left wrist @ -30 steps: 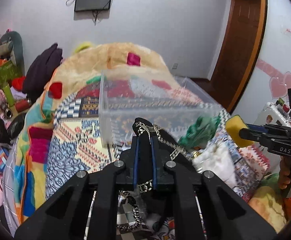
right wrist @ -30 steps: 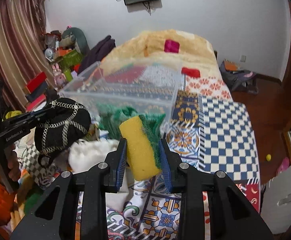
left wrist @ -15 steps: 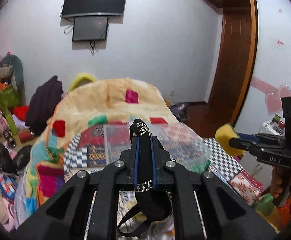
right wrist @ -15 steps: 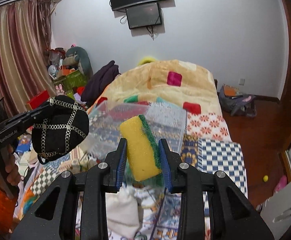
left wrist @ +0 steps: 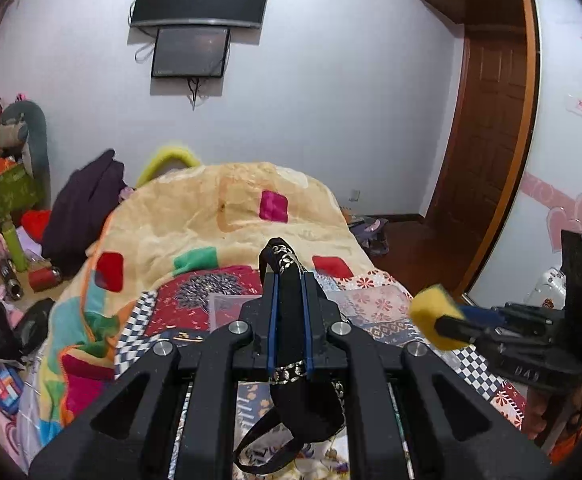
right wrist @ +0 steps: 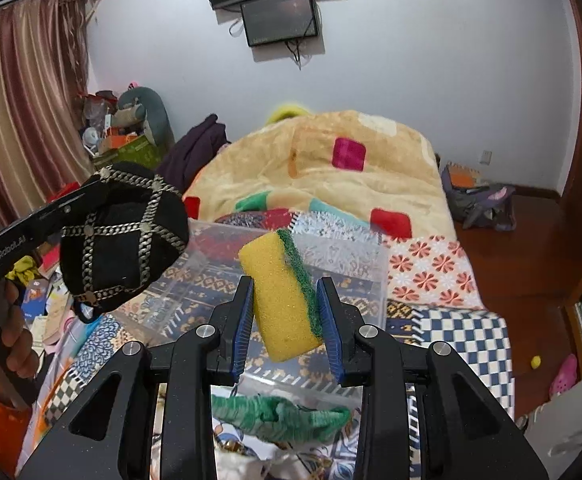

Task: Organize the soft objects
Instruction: 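Carry the sponge with the right tool into the clear box while the left tool drops the cap in, then grasp the green knit cloth with the right tool while the left tool grasps the floral scrunchie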

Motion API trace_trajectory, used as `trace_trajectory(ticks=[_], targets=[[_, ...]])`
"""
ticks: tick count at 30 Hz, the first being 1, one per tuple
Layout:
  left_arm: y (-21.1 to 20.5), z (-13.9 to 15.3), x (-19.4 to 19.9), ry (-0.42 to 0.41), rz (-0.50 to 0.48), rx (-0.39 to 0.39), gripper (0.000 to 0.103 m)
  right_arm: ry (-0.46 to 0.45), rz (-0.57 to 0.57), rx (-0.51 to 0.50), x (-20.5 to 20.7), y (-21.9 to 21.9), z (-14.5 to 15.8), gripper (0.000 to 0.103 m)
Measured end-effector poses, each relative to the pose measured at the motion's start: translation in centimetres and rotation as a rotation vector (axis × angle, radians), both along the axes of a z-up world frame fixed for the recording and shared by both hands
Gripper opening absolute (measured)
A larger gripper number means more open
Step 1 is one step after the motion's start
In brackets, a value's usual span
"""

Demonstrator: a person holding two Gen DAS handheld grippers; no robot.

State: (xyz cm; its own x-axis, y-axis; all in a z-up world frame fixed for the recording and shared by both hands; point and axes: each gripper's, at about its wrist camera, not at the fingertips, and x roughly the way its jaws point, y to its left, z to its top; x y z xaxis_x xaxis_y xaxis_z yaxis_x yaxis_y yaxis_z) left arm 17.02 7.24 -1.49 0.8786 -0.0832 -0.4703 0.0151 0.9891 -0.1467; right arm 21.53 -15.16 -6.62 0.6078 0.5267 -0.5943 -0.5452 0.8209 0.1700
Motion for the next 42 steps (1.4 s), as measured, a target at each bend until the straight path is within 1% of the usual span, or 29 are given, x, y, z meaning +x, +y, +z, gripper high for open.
trace_trajectory(ticks=[4, 8, 11, 13, 16, 18, 19, 20, 21, 22, 24, 25, 26, 27, 28, 29, 30, 31, 33, 34, 36, 39, 42], targets=[[-0.4, -1.9, 1.9, 0.034, -0.002, 0.013, 0.009, 0.033, 0.008, -0.036, 0.9, 0.7, -1.3, 0.029], [-0.9, -4.3, 3.5, 0.103, -0.011, 0.025, 0.009, 0.062, 0.014, -0.061, 1.8, 1.4, -2.4, 0.029], [-1.4, -6.0, 4.3, 0.157, -0.025, 0.035, 0.009, 0.083, 0.023, -0.082, 2.1, 1.8, -3.5, 0.03], [-1.7, -6.8, 4.6, 0.185, -0.034, 0.05, 0.009, 0.094, 0.031, -0.103, 2.1, 2.2, -4.1, 0.032], [-2.1, -7.8, 4.9, 0.22, -0.047, 0.066, 0.01, 0.101, 0.04, -0.133, 2.2, 2.6, -4.9, 0.032], [-2.3, -8.0, 4.7, 0.235, -0.052, 0.071, 0.01, 0.102, 0.045, -0.141, 2.1, 2.6, -5.0, 0.035], [-2.4, -8.1, 4.5, 0.239, -0.056, 0.071, 0.011, 0.103, 0.047, -0.141, 2.1, 2.6, -5.0, 0.041], [-2.4, -8.0, 4.4, 0.244, -0.061, 0.07, 0.012, 0.101, 0.046, -0.137, 2.0, 2.5, -4.8, 0.049], [-2.4, -7.9, 4.2, 0.248, -0.065, 0.07, 0.015, 0.094, 0.042, -0.133, 1.9, 2.4, -4.5, 0.053], [-2.4, -7.7, 4.0, 0.248, -0.065, 0.07, 0.018, 0.084, 0.036, -0.128, 1.7, 2.3, -4.2, 0.06], [-2.3, -7.2, 3.5, 0.239, -0.065, 0.065, 0.029, 0.069, 0.032, -0.118, 1.4, 2.0, -3.6, 0.062], [-2.2, -6.8, 3.1, 0.228, -0.063, 0.064, 0.032, 0.064, 0.033, -0.11, 1.3, 1.7, -3.2, 0.062], [-2.2, -6.3, 2.6, 0.214, -0.062, 0.067, 0.038, 0.062, 0.033, -0.105, 1.2, 1.7, -2.9, 0.063], [-2.3, -5.9, 2.3, 0.205, -0.062, 0.072, 0.044, 0.057, 0.032, -0.095, 0.9, 1.3, -2.4, 0.067], [-2.4, -5.4, 1.7, 0.19, -0.061, 0.081, 0.047, 0.049, 0.028, -0.086, 0.6, 1.1, -2.0, 0.076], [-2.5, -4.8, 1.0, 0.175, -0.06, 0.092, 0.052, 0.04, 0.022, -0.078, 0.4, 0.9, -1.6, 0.084], [-2.6, -4.5, 0.7, 0.167, -0.06, 0.099, 0.058, 0.029, 0.014, -0.072, 0.1, 0.7, -1.2, 0.086], [-2.8, -4.0, 0.1, 0.154, -0.062, 0.108, 0.061, 0.017, 0.008, -0.066, -0.3, 0.4, -0.9, 0.089], [-3.0, -3.4, -0.8, 0.14, -0.068, 0.119, 0.071, 0.005, 0.007, -0.061, -1.0, 0.0, -0.3, 0.092], [-3.2, -3.2, -1.4, 0.137, -0.073, 0.122, 0.074, 0.004, 0.005, -0.06, -1.3, -0.2, -0.2, 0.097], [-3.4, -3.1, -2.3, 0.141, -0.085, 0.119, 0.086, 0.001, -0.004, -0.06, -1.9, -0.5, -0.2, 0.103], [-3.5, -3.3, -3.3, 0.152, -0.093, 0.113, 0.095, -0.001, -0.007, -0.073, -3.0, -0.6, -0.6, 0.103], [-3.5, -4.2, -4.1, 0.174, -0.099, 0.1, 0.096, 0.011, -0.005, -0.09, -3.5, -0.5, -1.4, 0.103]])
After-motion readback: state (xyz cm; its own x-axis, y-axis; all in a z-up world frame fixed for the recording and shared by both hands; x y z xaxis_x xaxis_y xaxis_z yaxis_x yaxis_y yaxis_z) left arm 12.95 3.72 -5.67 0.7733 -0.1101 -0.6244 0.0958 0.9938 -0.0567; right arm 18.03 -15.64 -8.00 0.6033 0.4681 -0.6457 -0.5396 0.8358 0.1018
